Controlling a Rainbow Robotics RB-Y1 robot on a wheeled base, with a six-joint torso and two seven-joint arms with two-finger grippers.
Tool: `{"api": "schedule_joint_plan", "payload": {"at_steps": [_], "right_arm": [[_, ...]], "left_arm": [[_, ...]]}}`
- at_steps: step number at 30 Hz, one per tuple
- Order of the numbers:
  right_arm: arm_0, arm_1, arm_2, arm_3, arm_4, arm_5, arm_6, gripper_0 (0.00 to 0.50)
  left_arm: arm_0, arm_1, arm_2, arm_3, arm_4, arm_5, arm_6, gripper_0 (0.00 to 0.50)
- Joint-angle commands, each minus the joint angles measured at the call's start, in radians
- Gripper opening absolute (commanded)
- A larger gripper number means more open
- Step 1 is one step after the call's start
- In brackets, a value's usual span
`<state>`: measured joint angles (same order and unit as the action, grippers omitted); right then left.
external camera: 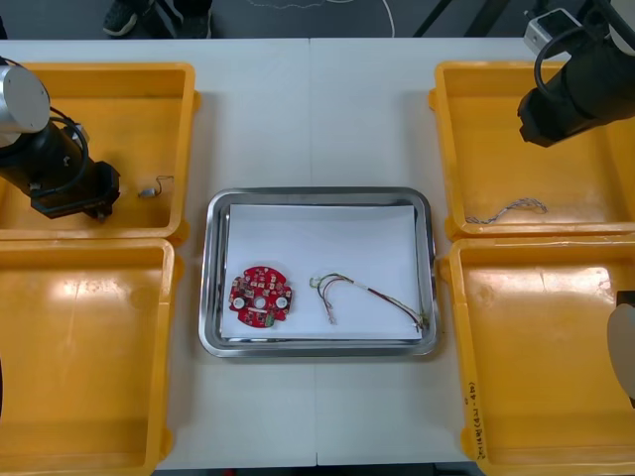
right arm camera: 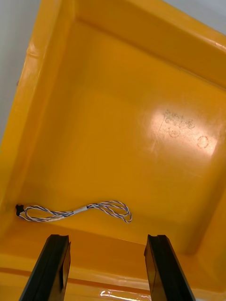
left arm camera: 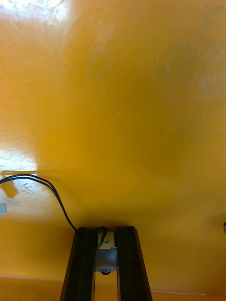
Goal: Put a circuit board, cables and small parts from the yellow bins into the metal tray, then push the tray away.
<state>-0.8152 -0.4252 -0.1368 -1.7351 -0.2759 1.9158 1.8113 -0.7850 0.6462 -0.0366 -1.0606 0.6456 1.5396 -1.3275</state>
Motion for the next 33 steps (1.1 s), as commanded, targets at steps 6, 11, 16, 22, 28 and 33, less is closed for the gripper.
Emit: {"api": "schedule_joint_plan", "payload": {"at_steps": [6,11,16,22,28,33], "right_arm": [[-0.062,0.016,-0.101,0.071,0.007,0.004,-0.237,0.463],[-0.085,0.028,-0.164,0.129,0.007,0.004,-0.345,0.465],[-0.094,0.036,-0.176,0.172,0.02,0.004,-0.452,0.463],[-0.094,0.037,-0.19,0.226,0.027,-0.054,-0.583,0.463],[-0.094,0.039,-0.195,0.293,0.029,-0.118,-0.724,0.465],[-0.094,0.039,-0.198,0.336,0.043,-0.146,-0.848,0.465]], "left_arm": [[-0.092,0.039,-0.008,-0.012,-0.006,0.011,-0.004,0.0],[-0.092,0.059,0.021,-0.079,-0.003,0.053,0.004,0.0],[-0.092,0.076,0.032,-0.147,-0.001,0.105,0.031,0.0],[-0.092,0.076,0.032,-0.245,0.014,0.165,0.119,0.0],[-0.06,0.079,0.034,-0.386,0.032,0.244,0.235,0.0],[-0.002,0.079,0.035,-0.541,0.037,0.3,0.343,0.0]]}}
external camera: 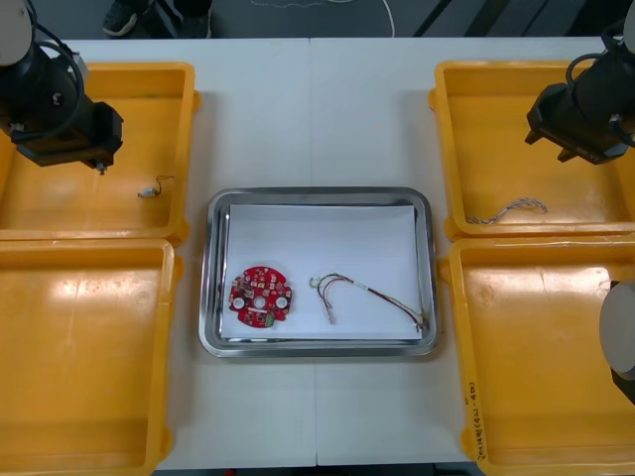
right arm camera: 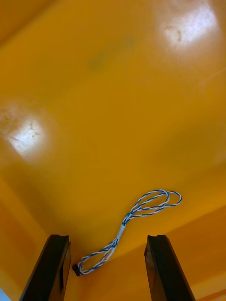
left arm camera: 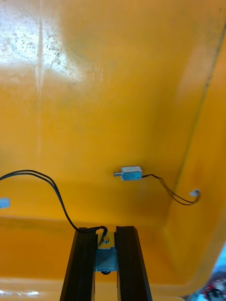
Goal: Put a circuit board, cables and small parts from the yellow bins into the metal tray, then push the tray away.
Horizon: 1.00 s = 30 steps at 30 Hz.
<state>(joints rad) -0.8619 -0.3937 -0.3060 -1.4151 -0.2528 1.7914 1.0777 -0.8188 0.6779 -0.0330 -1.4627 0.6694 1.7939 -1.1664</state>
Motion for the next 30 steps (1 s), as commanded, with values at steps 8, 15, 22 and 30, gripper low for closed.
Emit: {"api": "schedule_joint_plan", "payload": {"at_steps": [8,15,22,30], "right_arm": [[-0.066,0.007,-0.015,0.11,0.04,-0.066,-0.297,0.463],[-0.14,0.007,-0.016,0.272,0.07,-0.096,-0.332,0.465],[-0.174,0.007,-0.004,0.375,0.087,-0.104,-0.377,0.465],[-0.209,0.007,-0.001,0.475,0.101,-0.104,-0.433,0.464]], "left_arm": [[0.076,0.048,0.018,-0.372,0.062,0.126,0.343,0.0],[0.075,0.048,-0.077,-0.492,0.099,0.126,0.464,0.0],[0.066,0.018,-0.168,-0.535,0.099,0.126,0.495,0.0],[0.044,-0.077,-0.214,-0.505,0.041,0.126,0.524,0.0]]}}
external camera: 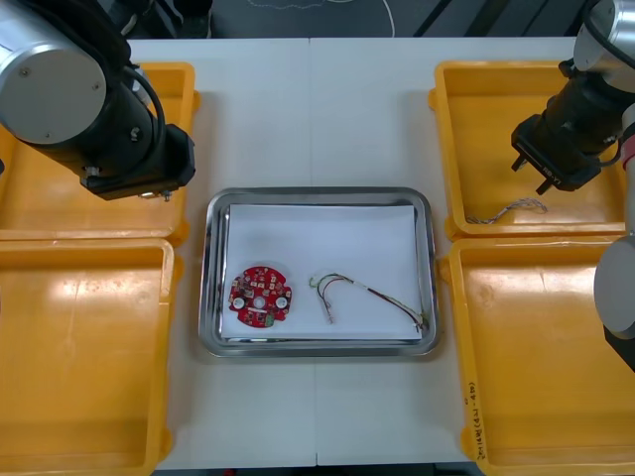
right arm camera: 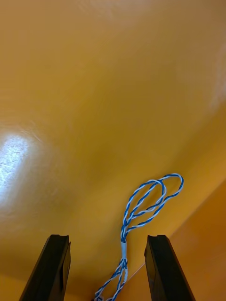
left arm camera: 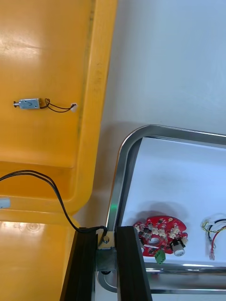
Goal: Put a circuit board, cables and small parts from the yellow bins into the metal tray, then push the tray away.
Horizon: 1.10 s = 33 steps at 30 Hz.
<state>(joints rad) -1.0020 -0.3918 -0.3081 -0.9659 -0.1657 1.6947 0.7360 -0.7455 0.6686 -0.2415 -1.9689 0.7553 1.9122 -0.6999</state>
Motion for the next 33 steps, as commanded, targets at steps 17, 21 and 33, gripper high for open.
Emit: {"api": "schedule_joint_plan", "payload": {"at_steps": [17,21,33], "right_arm": [[-0.07,0.005,0.007,0.104,0.014,-0.007,-0.129,0.463],[-0.07,0.005,0.009,0.133,0.014,-0.027,-0.135,0.465],[-0.072,0.007,0.014,0.193,0.0,-0.099,-0.139,0.465]], "left_arm": [[-0.164,-0.233,-0.121,0.277,-0.136,-0.027,0.04,0.0],[-0.163,-0.251,-0.121,0.305,-0.154,-0.059,0.025,0.0],[-0.164,-0.334,-0.125,0.432,-0.215,-0.14,-0.113,0.0]]}}
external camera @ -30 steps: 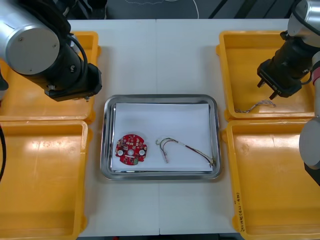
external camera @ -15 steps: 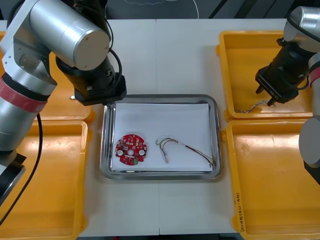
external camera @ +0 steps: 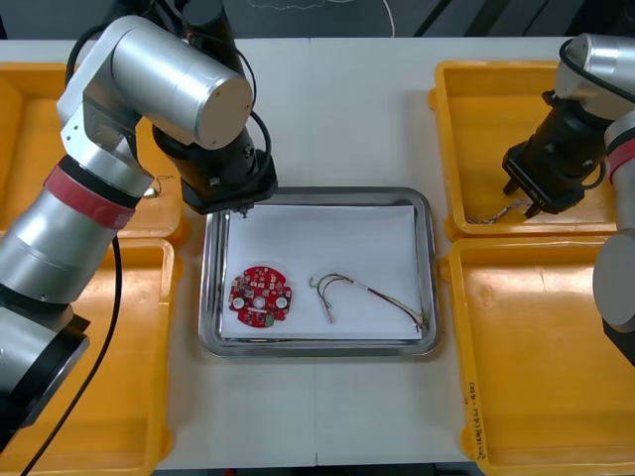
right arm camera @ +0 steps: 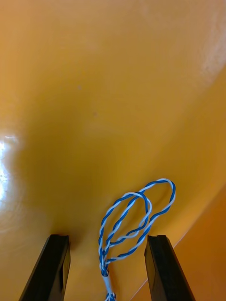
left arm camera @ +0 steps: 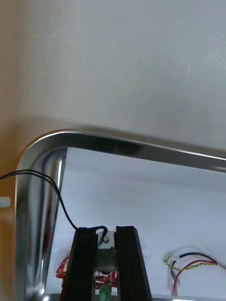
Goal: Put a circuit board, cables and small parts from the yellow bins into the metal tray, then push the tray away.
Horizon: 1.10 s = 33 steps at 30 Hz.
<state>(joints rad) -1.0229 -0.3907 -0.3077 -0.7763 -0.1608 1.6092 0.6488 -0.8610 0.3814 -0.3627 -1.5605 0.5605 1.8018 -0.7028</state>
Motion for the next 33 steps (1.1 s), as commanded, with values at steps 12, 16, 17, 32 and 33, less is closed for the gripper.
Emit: {"api": "schedule_joint_plan", "payload": {"at_steps": [12,16,17,32,33], "right_arm": [[-0.051,0.004,0.013,0.037,-0.034,-0.045,-0.057,0.196],[-0.051,0.004,0.01,0.037,-0.034,-0.043,-0.057,0.058],[-0.051,0.004,0.01,0.037,-0.034,-0.043,-0.057,0.0],[-0.094,-0.017,0.002,0.037,-0.013,-0.015,-0.029,0.0],[-0.108,-0.023,0.002,0.037,-0.009,-0.005,-0.021,0.0]], "left_arm": [[-0.047,-0.068,-0.074,0.099,-0.028,-0.081,-0.135,0.0],[-0.046,-0.067,-0.101,0.109,-0.024,-0.081,-0.127,0.0],[-0.044,-0.067,-0.111,0.111,-0.024,-0.081,-0.122,0.0],[0.0,-0.067,-0.122,0.111,-0.036,-0.121,-0.132,0.0],[0.003,-0.068,-0.124,0.111,-0.039,-0.122,-0.133,0.0]]}}
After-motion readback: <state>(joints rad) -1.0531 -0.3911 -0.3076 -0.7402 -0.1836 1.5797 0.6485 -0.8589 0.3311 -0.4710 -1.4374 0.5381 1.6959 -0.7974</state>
